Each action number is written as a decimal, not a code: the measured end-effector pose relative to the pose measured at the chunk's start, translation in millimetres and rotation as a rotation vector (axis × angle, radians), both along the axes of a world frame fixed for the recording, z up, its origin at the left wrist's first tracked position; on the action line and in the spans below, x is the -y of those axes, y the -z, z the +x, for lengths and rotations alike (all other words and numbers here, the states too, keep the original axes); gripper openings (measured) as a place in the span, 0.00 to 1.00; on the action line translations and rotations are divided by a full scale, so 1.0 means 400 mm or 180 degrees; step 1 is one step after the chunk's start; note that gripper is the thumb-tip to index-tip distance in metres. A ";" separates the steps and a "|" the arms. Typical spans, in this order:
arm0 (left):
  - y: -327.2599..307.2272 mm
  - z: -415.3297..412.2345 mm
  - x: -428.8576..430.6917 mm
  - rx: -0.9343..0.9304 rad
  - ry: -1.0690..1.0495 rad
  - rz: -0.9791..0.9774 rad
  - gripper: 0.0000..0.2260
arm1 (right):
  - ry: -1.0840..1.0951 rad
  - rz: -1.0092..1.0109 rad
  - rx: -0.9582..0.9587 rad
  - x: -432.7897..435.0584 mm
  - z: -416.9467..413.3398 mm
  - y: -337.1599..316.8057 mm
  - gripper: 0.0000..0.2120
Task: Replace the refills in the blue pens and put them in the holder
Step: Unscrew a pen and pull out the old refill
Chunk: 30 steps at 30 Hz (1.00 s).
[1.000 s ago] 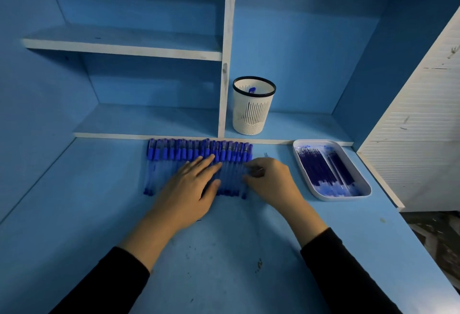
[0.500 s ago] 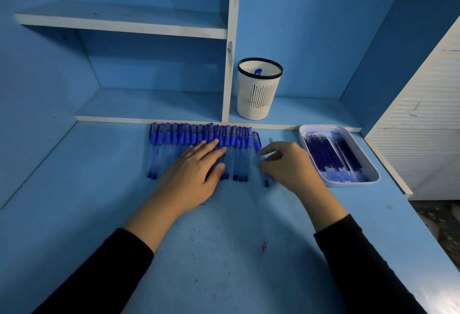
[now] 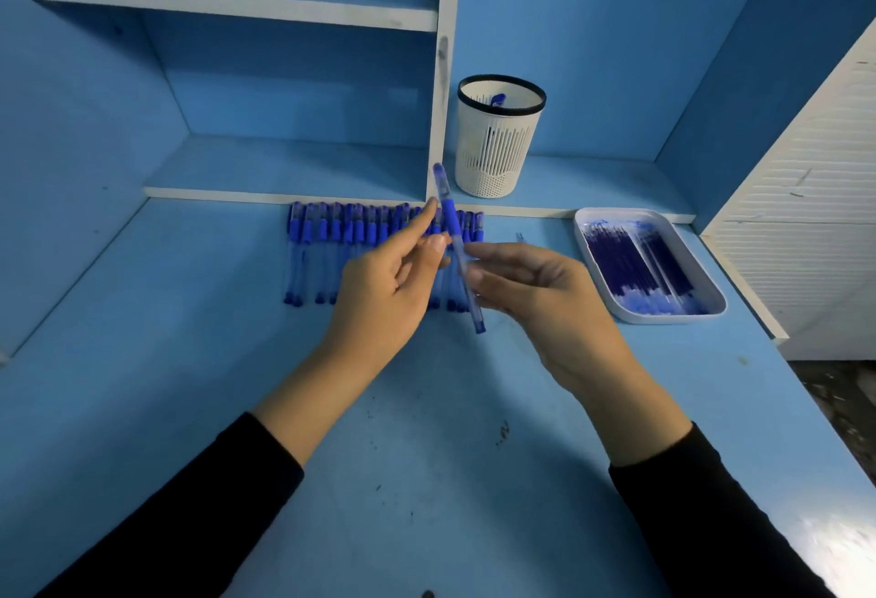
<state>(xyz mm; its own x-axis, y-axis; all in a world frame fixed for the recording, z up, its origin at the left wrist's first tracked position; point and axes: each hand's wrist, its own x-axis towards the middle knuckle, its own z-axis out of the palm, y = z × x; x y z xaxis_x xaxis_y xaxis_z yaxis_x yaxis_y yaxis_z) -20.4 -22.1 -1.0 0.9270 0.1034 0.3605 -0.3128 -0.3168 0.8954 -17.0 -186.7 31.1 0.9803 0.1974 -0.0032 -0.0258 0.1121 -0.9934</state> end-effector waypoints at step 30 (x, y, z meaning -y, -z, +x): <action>0.033 -0.073 -0.064 -0.0265 0.0855 0.0227 0.08 | 0.0190 0.0166 0.0513 0.011 -0.053 0.102 0.05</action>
